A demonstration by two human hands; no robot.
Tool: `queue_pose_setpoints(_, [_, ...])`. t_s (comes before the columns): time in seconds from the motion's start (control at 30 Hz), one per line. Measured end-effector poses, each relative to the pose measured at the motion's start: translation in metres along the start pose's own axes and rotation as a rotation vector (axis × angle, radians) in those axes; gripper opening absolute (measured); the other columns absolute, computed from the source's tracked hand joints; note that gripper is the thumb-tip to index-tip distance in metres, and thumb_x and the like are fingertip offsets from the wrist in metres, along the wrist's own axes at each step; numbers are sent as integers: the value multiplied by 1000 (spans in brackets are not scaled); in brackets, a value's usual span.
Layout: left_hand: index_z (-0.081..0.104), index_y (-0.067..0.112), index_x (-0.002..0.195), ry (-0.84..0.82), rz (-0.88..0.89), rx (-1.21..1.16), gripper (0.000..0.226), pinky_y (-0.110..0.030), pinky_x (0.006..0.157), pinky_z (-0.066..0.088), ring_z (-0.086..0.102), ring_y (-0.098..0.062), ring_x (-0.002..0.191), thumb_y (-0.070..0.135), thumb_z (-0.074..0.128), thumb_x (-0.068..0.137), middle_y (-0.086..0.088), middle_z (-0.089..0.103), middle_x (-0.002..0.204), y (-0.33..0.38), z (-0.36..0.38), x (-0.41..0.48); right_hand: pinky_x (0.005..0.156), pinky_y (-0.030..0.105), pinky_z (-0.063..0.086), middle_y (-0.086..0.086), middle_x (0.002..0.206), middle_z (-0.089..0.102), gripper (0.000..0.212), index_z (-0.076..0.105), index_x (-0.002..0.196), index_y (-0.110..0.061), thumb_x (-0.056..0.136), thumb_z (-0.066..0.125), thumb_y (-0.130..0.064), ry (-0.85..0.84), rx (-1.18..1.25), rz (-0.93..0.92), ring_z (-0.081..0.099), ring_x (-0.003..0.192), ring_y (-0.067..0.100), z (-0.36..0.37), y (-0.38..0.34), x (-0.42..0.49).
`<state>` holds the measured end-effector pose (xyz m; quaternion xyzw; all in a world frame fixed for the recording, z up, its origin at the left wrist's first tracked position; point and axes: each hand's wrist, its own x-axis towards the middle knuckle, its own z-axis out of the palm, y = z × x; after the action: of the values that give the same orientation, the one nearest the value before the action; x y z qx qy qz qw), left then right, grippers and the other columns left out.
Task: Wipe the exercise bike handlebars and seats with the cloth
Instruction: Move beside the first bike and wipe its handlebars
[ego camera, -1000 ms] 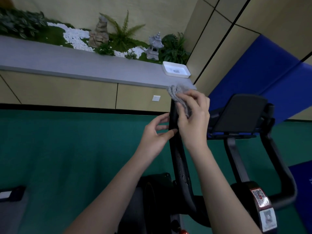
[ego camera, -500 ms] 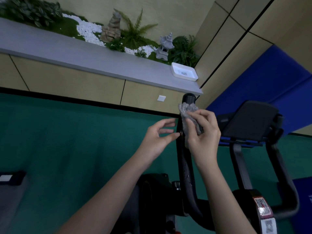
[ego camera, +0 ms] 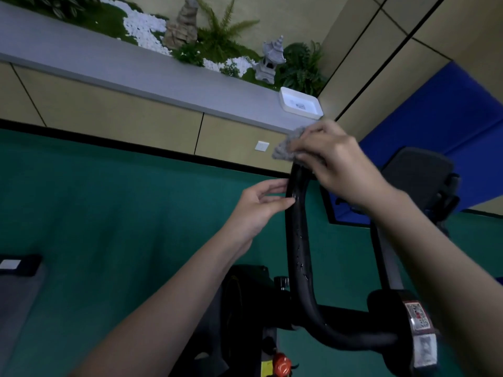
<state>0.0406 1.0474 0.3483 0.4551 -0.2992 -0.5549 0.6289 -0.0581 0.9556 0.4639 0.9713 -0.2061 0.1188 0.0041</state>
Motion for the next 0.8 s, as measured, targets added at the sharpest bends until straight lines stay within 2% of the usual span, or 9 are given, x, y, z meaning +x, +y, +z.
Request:
queue_pose_setpoints(0.1, [64,12,118,26,-29,-11,37,-12,81,47,64,-2,96,6,70,82,3,68,109,-4,1,0,84,31,45,16,93,64,15,70,100,0,87,62,-1,-59,-12,-26,54,103,31,-3,-1,10])
queue_pose_setpoints(0.23, [64,7,116,52,-44,-41,36,-4,70,46,64,8,79,2,69,81,1,68,104,-7,4,2,82,33,48,10,93,66,14,71,98,-3,87,63,-2,-202,14,-154,56,100,29,1,-1,5])
queue_pose_setpoints(0.37, [65,10,117,37,-50,-41,37,-5,74,47,65,5,88,5,71,81,4,70,106,-9,2,3,83,31,46,13,87,67,12,69,96,3,88,62,0,13,8,-80,55,98,32,8,4,2])
queue_pose_setpoints(0.47, [63,7,117,49,-54,-48,38,-6,77,48,65,3,88,1,70,80,3,69,104,-7,2,4,83,29,45,11,85,68,11,70,93,3,87,60,2,99,40,-52,55,96,31,25,-7,-18])
queue_pose_setpoints(0.53, [62,6,116,43,-44,-38,37,-7,77,47,64,3,87,-3,69,80,3,68,102,-7,2,5,84,30,47,1,90,67,12,70,95,2,87,61,3,226,110,25,56,98,29,33,-14,-28])
queue_pose_setpoints(0.67, [64,8,112,33,-13,-12,38,-12,83,49,64,-8,93,-9,67,78,-4,68,106,-6,2,4,85,22,47,-29,98,48,17,70,101,-2,88,60,2,691,179,313,58,98,29,43,-28,-27])
queue_pose_setpoints(0.73, [64,10,110,29,-6,-3,38,-10,78,49,63,-6,90,-11,66,78,-1,68,102,-5,3,5,84,19,46,-31,97,46,19,70,104,-3,88,59,2,777,210,435,60,96,32,51,-41,-29])
queue_pose_setpoints(0.8, [63,16,102,28,-5,-12,36,-8,72,47,63,3,82,-11,66,78,7,67,95,-5,4,6,81,22,48,-32,98,46,21,70,106,-4,88,60,3,769,227,460,61,93,33,61,-51,-36])
